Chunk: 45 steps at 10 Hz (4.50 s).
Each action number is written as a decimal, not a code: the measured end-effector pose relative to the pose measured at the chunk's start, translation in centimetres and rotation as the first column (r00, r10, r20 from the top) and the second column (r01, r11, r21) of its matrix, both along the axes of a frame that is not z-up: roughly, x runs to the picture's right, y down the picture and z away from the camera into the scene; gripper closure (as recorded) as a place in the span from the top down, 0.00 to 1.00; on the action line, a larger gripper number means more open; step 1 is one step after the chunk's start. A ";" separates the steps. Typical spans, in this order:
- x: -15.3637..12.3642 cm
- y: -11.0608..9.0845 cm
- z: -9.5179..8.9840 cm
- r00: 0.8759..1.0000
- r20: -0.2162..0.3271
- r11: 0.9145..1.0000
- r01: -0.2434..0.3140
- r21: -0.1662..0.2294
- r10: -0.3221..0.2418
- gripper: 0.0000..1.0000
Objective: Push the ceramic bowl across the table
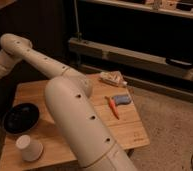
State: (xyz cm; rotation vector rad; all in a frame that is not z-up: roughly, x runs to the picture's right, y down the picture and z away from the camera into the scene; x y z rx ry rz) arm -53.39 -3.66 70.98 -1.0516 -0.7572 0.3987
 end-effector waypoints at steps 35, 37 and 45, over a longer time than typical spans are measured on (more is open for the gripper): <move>0.2 2.5 3.7 0.867 0.284 0.911 -0.368 -0.187 0.409 0.58; -0.7 1.9 3.8 0.855 0.404 0.946 -0.289 -0.148 0.325 0.55; -0.5 1.1 3.6 0.826 0.502 0.965 -0.245 -0.091 0.257 0.00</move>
